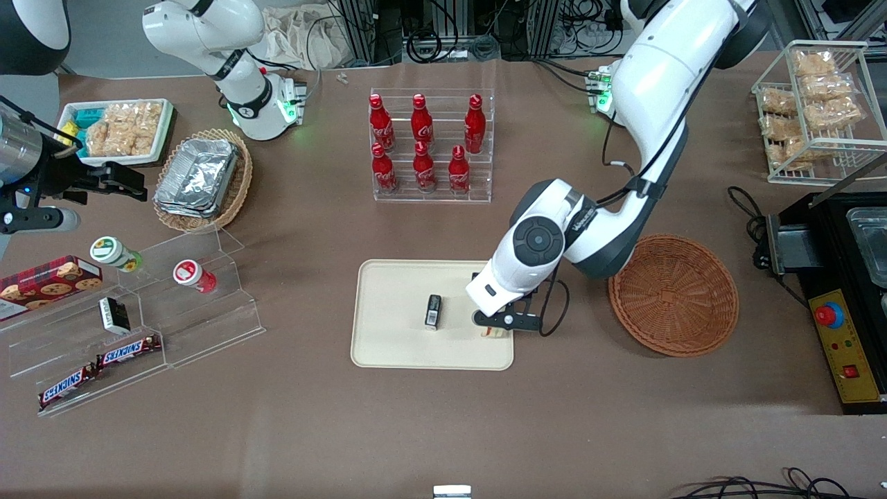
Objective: Place sandwich from basket to tray
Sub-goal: 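Carry the held sandwich over to the white tray, then lower the sandwich onto the tray beside the black box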
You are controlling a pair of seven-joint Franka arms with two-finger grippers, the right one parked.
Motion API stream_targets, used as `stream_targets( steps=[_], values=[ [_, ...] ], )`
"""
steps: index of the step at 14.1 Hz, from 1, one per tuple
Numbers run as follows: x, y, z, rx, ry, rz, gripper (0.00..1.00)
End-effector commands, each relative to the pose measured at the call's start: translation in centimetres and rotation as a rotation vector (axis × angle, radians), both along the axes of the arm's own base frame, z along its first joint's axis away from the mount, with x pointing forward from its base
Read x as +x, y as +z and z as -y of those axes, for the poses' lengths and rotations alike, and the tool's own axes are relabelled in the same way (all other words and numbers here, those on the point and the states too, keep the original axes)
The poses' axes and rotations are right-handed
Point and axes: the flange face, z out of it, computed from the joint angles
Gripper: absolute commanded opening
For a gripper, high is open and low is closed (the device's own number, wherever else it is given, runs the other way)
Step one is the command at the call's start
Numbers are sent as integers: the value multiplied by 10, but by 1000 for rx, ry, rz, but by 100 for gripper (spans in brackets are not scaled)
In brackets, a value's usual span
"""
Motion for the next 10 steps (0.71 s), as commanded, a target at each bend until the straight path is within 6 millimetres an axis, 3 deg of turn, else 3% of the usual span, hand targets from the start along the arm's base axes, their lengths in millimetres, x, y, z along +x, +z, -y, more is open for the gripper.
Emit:
stream_targets(
  steps=[1, 3, 6, 7, 8, 10],
  values=[
    [4, -12, 6, 10, 1, 10, 7],
    [-3, -22, 14, 14, -11, 0, 22],
    [-8, -33, 13, 27, -18, -16, 78],
    [-9, -35, 13, 29, -17, -20, 90],
    [-9, -36, 12, 30, -16, -22, 98],
    [-9, -39, 12, 33, -15, -28, 98]
  ],
)
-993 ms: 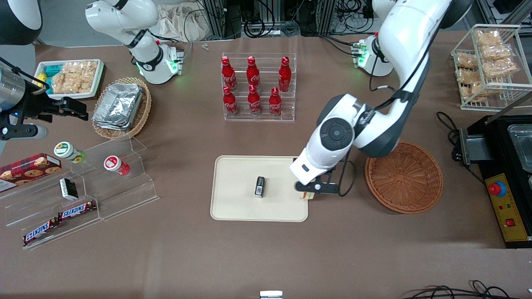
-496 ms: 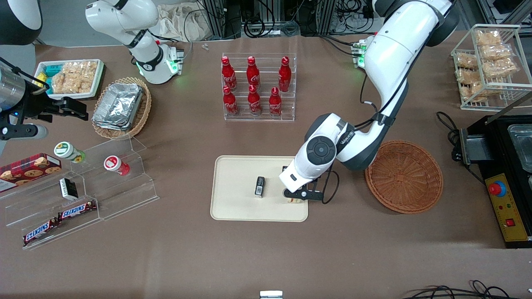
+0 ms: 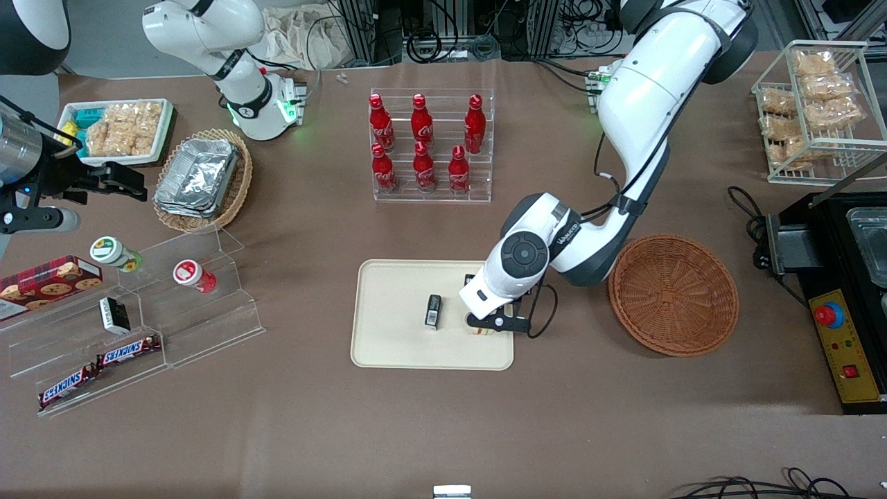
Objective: Place sandwich from basket to tray
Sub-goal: 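Lower the sandwich onto the tray beside the black box, then open the left gripper and raise it away from the sandwich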
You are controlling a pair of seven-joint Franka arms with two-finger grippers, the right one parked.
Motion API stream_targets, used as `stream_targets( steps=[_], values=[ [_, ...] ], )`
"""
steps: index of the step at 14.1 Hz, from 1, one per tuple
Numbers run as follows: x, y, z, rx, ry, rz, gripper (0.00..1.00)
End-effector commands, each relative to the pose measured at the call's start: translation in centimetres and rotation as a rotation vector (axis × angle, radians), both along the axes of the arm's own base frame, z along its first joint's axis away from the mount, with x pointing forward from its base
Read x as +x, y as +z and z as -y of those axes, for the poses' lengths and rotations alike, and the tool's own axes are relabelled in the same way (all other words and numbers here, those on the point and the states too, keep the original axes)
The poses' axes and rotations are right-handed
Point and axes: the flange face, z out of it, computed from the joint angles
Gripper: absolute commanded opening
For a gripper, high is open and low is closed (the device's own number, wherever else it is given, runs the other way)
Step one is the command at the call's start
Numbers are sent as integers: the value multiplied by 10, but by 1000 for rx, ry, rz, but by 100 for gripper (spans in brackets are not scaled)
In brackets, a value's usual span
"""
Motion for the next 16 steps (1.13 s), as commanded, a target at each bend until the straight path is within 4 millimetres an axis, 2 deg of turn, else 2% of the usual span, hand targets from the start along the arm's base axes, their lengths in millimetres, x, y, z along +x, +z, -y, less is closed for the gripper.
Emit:
stream_targets(
  steps=[1, 5, 7, 9, 12, 16],
  values=[
    [0, -2, 1, 19, 17, 11, 98],
    [4, 13, -2, 16, 106, 9, 99],
    [8, 36, -4, 7, 172, 31, 99],
    [12, 71, -19, 22, 186, 42, 99],
    [23, 118, -66, 62, 209, 34, 99],
    [28, 172, -138, 114, 103, -20, 99]
  ],
)
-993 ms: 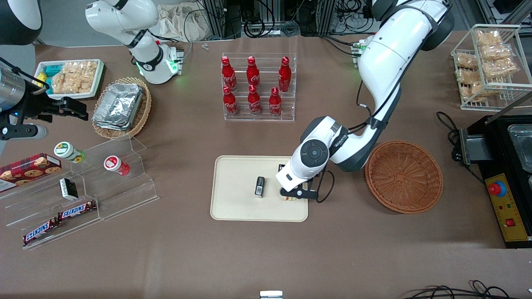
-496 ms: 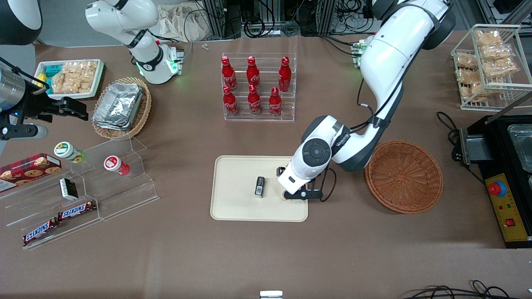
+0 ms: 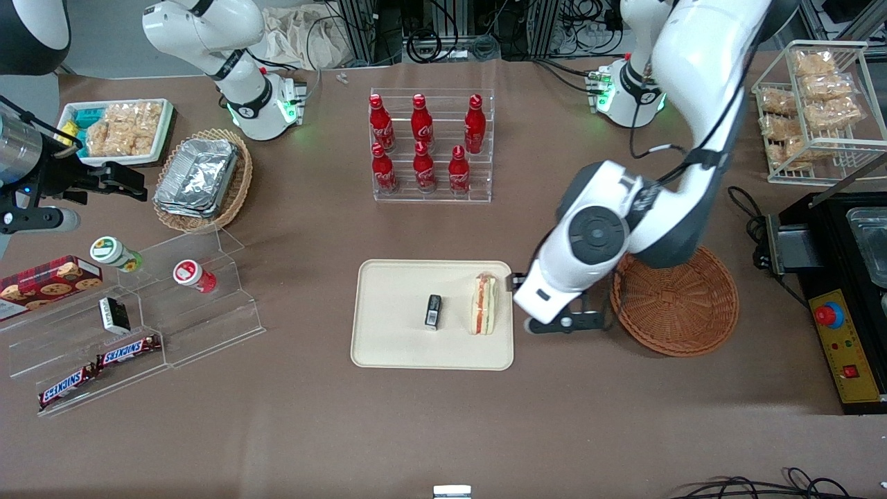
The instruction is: Place sandwich from basket to tray
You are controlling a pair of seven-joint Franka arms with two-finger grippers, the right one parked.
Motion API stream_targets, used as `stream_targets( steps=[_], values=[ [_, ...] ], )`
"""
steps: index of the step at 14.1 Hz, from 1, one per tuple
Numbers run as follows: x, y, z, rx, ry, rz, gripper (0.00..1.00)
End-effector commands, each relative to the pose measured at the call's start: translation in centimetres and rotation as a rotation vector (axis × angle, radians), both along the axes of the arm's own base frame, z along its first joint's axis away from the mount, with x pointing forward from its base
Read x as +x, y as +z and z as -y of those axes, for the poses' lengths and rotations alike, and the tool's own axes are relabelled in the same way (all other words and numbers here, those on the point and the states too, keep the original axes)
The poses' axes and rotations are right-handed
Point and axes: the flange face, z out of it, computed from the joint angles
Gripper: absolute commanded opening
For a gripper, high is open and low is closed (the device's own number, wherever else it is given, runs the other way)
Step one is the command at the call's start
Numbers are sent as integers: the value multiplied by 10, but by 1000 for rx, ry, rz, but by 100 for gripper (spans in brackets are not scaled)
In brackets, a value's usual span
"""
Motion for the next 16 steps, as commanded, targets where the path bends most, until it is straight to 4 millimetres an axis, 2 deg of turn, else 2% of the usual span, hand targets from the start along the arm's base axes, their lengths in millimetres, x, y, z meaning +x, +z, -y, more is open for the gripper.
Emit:
stream_targets(
  steps=[1, 3, 5, 9, 12, 16],
  values=[
    [-5, 38, -48, 5, -73, -43, 99],
    [-6, 65, -90, -7, -140, -82, 99],
    [-11, 90, -123, -6, -198, -97, 99],
    [-7, 123, -180, 11, -131, -46, 99],
    [-6, 137, -209, 46, -92, -20, 99],
    [-8, 152, -223, 83, -85, 11, 99]
  ],
)
